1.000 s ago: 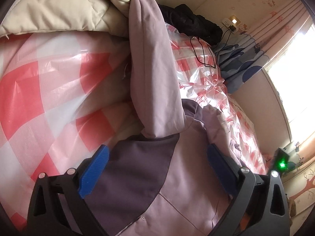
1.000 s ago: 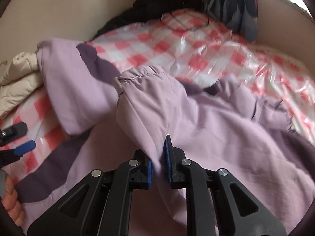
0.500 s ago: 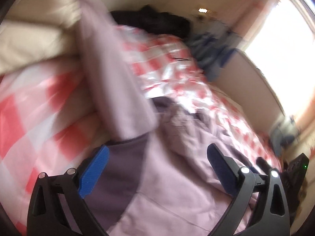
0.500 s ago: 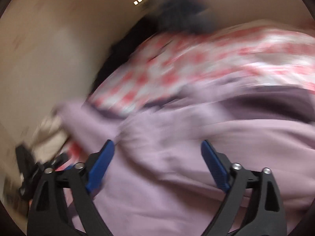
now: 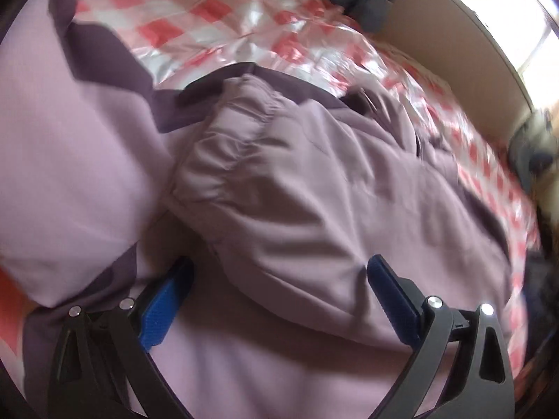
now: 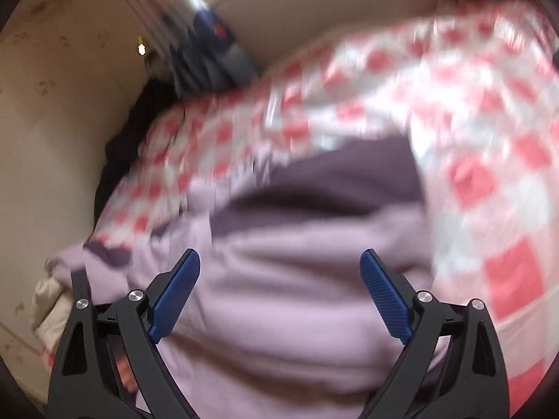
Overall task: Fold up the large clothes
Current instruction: 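Open the right gripper to release the sleeve on the jacket, then grasp the sleeve cuff again with the left gripper, then lift the held sleeve with the left gripper and lay it across the jacket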
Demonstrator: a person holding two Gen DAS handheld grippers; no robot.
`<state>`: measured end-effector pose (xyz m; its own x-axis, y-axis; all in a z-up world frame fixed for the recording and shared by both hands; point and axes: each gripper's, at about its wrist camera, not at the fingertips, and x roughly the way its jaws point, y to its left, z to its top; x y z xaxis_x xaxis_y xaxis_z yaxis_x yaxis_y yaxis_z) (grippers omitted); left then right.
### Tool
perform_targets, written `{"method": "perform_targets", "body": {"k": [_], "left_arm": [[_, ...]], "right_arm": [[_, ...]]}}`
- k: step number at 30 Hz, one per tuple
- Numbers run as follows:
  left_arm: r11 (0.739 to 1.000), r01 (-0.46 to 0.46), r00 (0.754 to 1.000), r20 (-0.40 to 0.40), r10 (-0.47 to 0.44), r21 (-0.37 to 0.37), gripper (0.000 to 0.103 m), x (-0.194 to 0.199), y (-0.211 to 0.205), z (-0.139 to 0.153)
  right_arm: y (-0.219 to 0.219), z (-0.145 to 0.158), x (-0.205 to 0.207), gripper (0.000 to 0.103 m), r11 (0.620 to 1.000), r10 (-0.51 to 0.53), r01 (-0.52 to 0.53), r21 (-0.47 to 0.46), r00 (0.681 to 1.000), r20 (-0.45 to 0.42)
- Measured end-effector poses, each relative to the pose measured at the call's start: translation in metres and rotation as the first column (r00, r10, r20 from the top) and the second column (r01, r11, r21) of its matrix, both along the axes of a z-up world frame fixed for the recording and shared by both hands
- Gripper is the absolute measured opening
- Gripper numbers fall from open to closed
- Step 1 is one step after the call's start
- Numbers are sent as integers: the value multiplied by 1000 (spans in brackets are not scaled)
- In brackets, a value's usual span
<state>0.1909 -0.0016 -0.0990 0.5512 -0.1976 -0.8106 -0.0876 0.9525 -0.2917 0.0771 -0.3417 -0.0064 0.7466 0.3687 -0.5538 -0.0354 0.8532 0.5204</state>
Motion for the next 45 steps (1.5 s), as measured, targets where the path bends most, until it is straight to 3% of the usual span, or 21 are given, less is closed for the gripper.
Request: {"method": "perform_targets", "body": {"k": [1,3,4,5,6,9,11,13,16,17,20,23,24,27,29,32,34,35,38,41,45], "left_arm": [[1000,7,1000,7,-7,16,95,-1,-3,1],[1000,15,1000,3,-16,22,95,-4,-4,6],[1000,18,1000,4,-18,1,95,-7,-1,12],[999,18,999,28,-17,-27,95,-11,8,26],[999,12,997,76,-9,-35,95,-21,19,42],[999,-40,972,231,41,-8,95,-48,64,106],[989,-146,932,335,138,1,96,-66,125,165],[966,-259,892,380,246,-17,96,-76,179,203],[889,-447,815,364,450,-99,96,-83,276,242],[851,-503,795,307,523,-149,96,-82,315,245],[773,-575,771,138,622,-270,96,-76,382,231],[739,-586,770,57,636,-332,96,-67,419,213],[741,-587,772,52,634,-325,96,-65,421,211],[767,-587,784,54,619,-259,96,-51,412,210],[771,-597,782,52,621,-223,96,-38,406,208],[738,-659,744,21,668,-146,95,-29,405,204],[716,-688,721,-2,693,-115,84,-24,407,202],[706,-696,713,-13,701,-126,58,-21,409,198],[701,-690,713,-9,701,-180,28,-22,416,194],[705,-671,717,39,695,-229,23,-32,414,201],[728,-588,722,178,669,-352,19,-50,397,230]], "right_arm": [[-1,-3,12,96,1000,-8,8,-17,999,-33],[-1,-31,47,96,998,8,-20,-54,977,-211],[-3,-43,55,95,999,-4,-8,-44,966,-260],[-6,-43,53,95,999,-24,17,-33,967,-253],[-4,-30,40,95,1000,-30,31,-3,981,-193],[16,5,-7,95,1000,31,-31,7,998,-49],[31,18,-40,95,996,84,-84,20,996,-5],[46,25,-66,95,992,122,-122,43,992,-3],[64,19,-106,95,976,140,-138,168,990,3],[71,13,-119,95,966,135,-135,219,991,18],[85,5,-133,95,947,127,-132,293,991,37],[109,-12,-126,95,953,186,-180,246,982,-4],[114,-21,-123,95,956,195,-184,229,980,-26],[110,-47,-118,95,933,213,-173,316,972,-98],[104,-52,-117,95,931,202,-158,328,974,-103],[102,-51,-119,95,935,198,-160,317,976,-94],[103,-53,-118,95,933,206,-165,320,973,-101],[103,-54,-118,95,934,206,-164,319,973,-103],[102,-53,-116,95,932,208,-166,322,973,-101],[99,-51,-116,95,931,200,-161,327,976,-90],[93,-40,-119,95,940,165,-142,310,985,-52]]}}
